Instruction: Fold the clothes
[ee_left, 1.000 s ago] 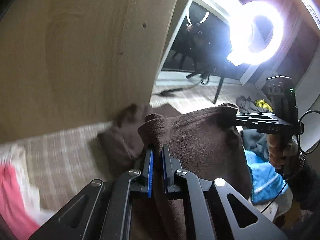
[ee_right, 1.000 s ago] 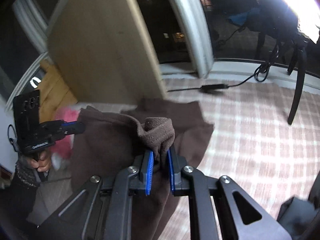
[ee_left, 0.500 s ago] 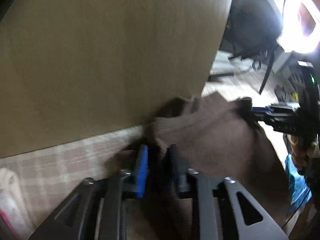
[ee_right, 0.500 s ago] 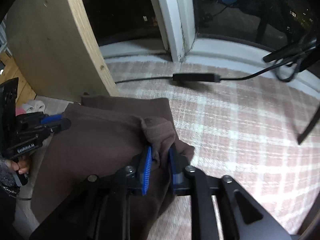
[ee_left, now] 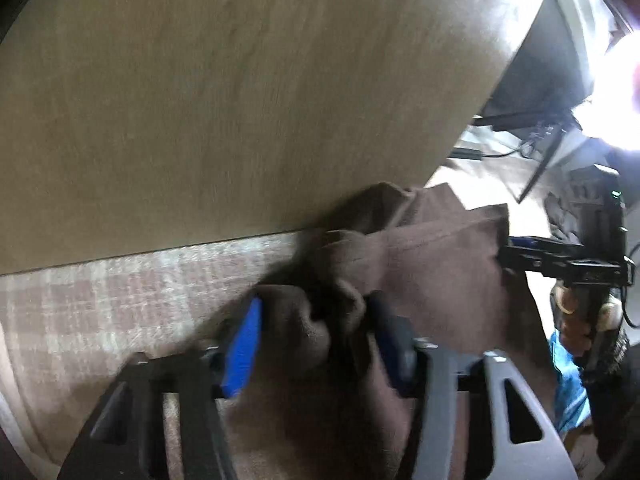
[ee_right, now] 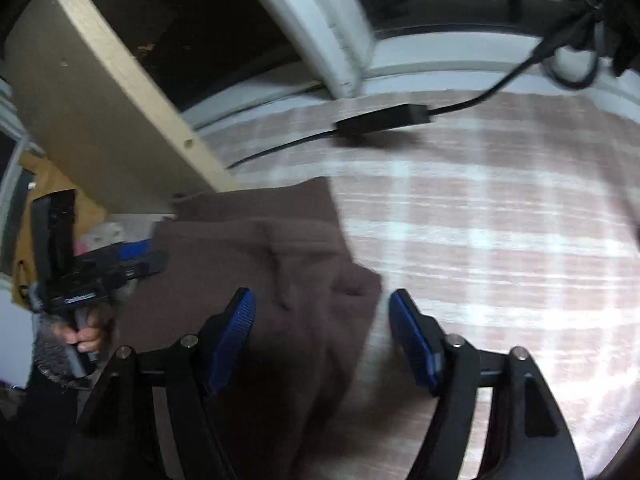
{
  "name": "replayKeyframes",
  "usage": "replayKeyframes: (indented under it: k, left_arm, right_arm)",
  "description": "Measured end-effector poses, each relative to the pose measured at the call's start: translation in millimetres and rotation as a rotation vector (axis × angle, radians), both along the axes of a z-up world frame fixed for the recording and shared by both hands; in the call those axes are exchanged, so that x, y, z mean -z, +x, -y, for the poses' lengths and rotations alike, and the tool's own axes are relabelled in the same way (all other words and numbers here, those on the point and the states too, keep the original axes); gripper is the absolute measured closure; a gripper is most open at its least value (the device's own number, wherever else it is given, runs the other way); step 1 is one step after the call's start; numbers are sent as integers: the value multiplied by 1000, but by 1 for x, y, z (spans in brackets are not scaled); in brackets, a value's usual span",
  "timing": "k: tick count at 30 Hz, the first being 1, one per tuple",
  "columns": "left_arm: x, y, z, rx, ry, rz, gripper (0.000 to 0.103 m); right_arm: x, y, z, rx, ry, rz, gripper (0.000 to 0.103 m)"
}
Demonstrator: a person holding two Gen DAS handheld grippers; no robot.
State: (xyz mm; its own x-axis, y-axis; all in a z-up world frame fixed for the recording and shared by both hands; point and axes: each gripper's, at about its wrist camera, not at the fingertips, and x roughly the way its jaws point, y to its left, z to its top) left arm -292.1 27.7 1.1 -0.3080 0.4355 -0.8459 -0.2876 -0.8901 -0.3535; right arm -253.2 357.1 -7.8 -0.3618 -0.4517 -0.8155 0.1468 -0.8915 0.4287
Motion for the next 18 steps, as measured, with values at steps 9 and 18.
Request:
replayKeyframes:
  k: [9, 18]
  left_arm:
    - [-96, 57, 5, 58, 123, -154, 87]
    - [-229, 190, 2, 181, 4, -505, 82]
  right_arm:
    - [-69, 46, -15, 22, -198, -101, 87]
    - [-223, 177, 14, -87, 47, -529, 87]
